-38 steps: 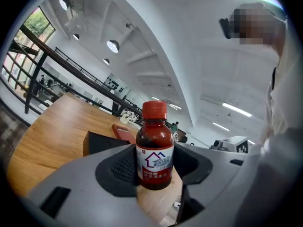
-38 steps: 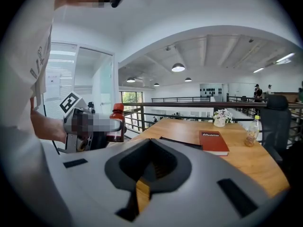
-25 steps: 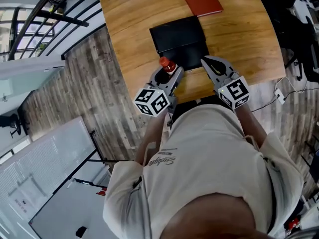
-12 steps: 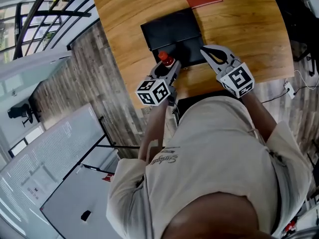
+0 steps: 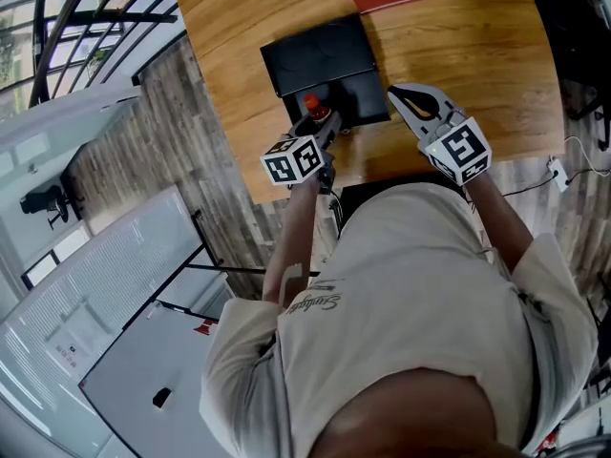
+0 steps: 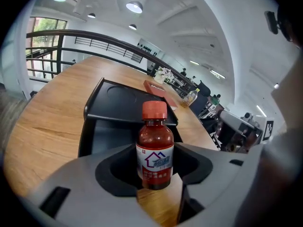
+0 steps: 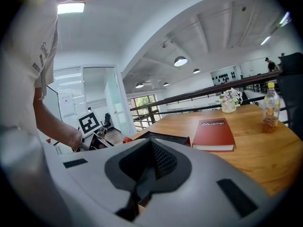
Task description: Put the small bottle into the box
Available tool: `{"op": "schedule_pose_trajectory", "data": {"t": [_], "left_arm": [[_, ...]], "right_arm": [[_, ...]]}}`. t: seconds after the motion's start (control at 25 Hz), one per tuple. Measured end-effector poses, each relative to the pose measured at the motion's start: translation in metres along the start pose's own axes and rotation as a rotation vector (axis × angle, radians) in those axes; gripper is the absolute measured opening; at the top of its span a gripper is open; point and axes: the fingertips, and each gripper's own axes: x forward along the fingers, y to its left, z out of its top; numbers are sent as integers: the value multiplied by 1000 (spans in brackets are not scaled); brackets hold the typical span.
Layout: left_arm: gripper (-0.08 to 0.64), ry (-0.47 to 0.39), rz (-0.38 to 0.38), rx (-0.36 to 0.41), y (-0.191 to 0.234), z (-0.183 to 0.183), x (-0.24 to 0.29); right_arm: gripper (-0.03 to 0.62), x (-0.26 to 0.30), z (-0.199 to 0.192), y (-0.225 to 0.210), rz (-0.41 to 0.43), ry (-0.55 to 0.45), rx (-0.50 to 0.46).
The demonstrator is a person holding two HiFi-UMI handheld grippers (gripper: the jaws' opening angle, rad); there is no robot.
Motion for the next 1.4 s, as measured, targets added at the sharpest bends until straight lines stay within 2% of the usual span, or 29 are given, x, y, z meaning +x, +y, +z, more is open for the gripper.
{"op": "schedule_pose_trajectory", "data": {"t": [0.24,0.44,0.6,1.0,1.4], "left_arm": [[225,94,64,9,15,-11,10],[225,148,75,-37,22,-17,18],[225,191,115,-22,28,-19,22],[227,272,125,-100,36,-28,34],[227,375,195,-75,50,-33,44]], "right_arm": [[-5,-3,-8,-13,-6,-5,69],[-5,-2,-7,-19,-1,-11,75],[-5,-2,-9,-24,1,-8,74],[-5,-1,-18,-45,-12,-9,97],[-5,6,-19,-44,15,-7,89]]}}
